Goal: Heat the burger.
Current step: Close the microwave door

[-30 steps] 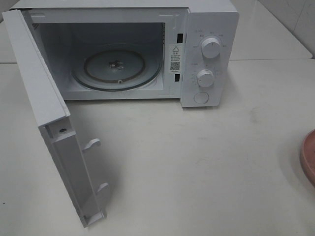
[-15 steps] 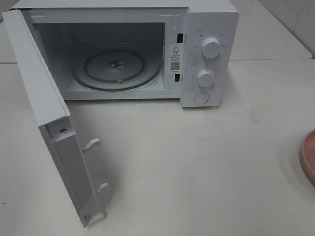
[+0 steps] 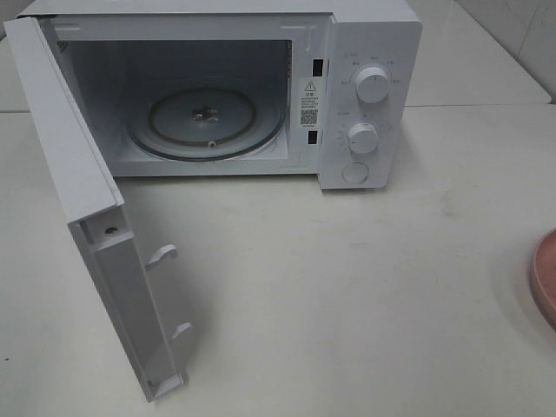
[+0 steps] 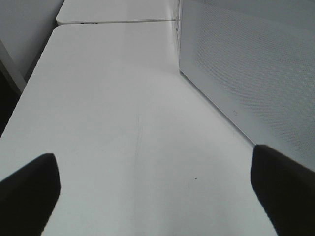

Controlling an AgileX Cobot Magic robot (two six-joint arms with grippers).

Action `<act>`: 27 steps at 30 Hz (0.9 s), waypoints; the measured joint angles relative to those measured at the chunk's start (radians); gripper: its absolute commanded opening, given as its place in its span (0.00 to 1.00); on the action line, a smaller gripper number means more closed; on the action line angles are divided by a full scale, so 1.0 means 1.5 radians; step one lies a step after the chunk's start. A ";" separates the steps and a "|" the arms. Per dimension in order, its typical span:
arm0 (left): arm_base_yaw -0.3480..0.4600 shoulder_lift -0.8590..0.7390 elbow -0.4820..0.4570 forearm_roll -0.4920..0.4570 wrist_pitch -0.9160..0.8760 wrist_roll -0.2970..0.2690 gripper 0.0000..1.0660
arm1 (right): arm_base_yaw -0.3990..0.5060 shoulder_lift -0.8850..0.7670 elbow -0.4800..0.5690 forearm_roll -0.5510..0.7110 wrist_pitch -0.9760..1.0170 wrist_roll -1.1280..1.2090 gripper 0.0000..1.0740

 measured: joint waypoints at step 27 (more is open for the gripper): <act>0.000 0.000 0.000 0.000 0.000 0.000 0.95 | -0.009 -0.005 0.002 -0.001 0.000 -0.005 0.71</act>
